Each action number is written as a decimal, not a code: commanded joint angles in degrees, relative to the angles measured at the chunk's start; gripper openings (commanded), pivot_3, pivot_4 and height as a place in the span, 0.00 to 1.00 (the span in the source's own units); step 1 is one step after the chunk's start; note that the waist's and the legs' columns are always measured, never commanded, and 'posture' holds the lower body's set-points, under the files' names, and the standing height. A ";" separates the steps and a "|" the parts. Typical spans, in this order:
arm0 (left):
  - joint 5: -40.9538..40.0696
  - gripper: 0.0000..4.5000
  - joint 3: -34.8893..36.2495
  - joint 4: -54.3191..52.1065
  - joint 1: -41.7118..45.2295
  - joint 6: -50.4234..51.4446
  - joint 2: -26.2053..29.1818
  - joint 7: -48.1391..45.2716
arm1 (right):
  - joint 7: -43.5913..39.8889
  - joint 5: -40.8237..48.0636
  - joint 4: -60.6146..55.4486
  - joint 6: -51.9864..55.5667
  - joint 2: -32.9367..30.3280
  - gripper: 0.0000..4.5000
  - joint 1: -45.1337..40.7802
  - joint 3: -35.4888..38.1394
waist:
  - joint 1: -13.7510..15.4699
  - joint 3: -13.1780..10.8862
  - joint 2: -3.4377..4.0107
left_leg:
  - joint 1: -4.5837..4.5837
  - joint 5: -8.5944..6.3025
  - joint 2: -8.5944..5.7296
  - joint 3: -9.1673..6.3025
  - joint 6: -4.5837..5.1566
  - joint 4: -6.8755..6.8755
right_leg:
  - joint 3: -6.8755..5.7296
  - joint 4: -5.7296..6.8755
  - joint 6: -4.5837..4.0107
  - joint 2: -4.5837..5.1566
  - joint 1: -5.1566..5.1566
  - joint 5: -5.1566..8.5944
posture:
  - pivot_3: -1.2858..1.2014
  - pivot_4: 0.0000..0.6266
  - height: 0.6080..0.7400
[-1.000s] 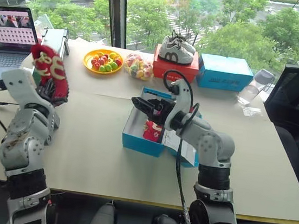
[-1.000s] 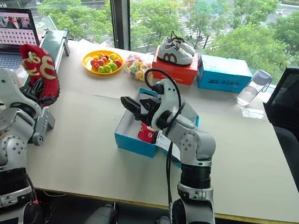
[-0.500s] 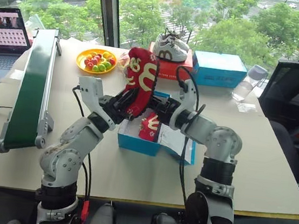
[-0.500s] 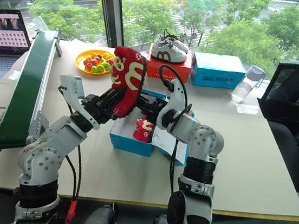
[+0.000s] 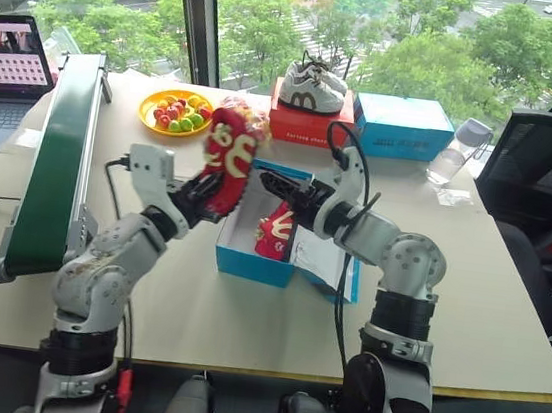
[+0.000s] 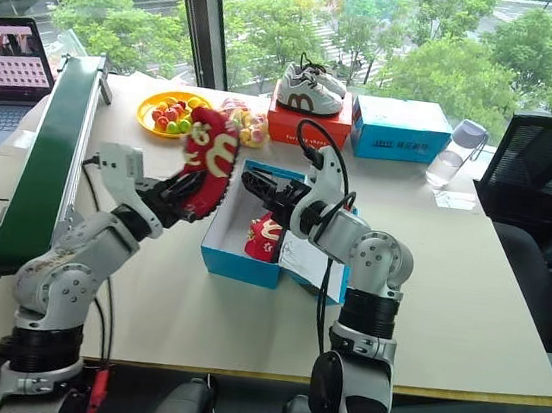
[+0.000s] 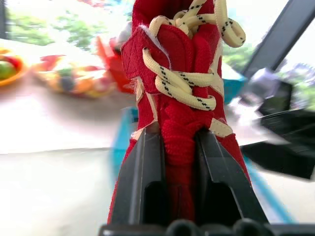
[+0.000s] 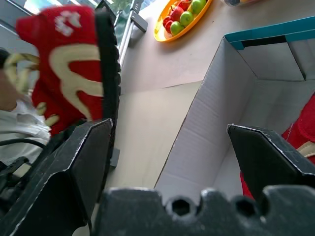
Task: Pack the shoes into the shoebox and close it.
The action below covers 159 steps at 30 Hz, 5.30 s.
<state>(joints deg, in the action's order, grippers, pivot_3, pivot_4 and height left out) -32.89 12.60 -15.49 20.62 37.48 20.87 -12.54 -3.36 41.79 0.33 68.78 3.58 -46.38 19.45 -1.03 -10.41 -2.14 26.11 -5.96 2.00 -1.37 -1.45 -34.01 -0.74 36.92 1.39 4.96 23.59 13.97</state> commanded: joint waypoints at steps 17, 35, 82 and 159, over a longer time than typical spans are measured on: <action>-0.72 0.11 -5.04 -2.91 0.94 -3.84 -8.59 -3.35 | 8.67 9.58 1.95 2.71 4.37 1.00 -2.28 4.41 | 0.06 0.00 0.00 | 0.18 0.00 0.00 0.06 0.01 -0.01 | 0.09 0.10 0.00 0.02 0.24 -0.03 | 0.52 0.24 1.00; -2.58 0.10 -6.19 -4.23 1.20 -2.20 -11.30 -3.64 | 11.05 13.02 1.66 1.09 6.24 0.89 -1.11 1.98 | 0.14 0.00 0.00 | 0.20 0.01 -0.01 0.08 0.01 -0.02 | 0.09 0.10 0.01 0.02 0.24 -0.03 | 0.52 0.24 1.00; 7.05 0.55 -4.76 -7.17 -10.24 -8.77 12.97 -20.01 | 26.51 12.63 1.99 2.50 5.20 0.07 3.42 -0.58 | 0.08 -0.03 0.07 | 0.24 0.01 0.11 0.21 0.01 0.06 | 0.24 0.12 -0.05 -0.03 0.46 -0.04 | 0.52 0.24 1.00; 7.42 0.56 -7.90 -10.41 -9.12 -5.68 9.08 -17.85 | -13.70 -25.17 53.96 -12.54 -4.80 0.85 -29.79 -8.32 | 0.03 1.10 0.67 | -0.10 -0.41 0.81 0.68 0.00 0.09 | 0.61 0.21 -0.56 -0.68 0.52 0.27 | 0.52 0.24 1.00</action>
<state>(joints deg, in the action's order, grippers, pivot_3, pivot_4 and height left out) -24.85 4.29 -24.06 10.66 31.60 29.66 -30.02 -18.05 14.75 60.35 54.16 0.08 -75.58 9.38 -1.00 -9.32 -1.47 26.14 -6.36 2.81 -0.69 -1.44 -33.95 -0.12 37.15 0.84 4.27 24.22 14.21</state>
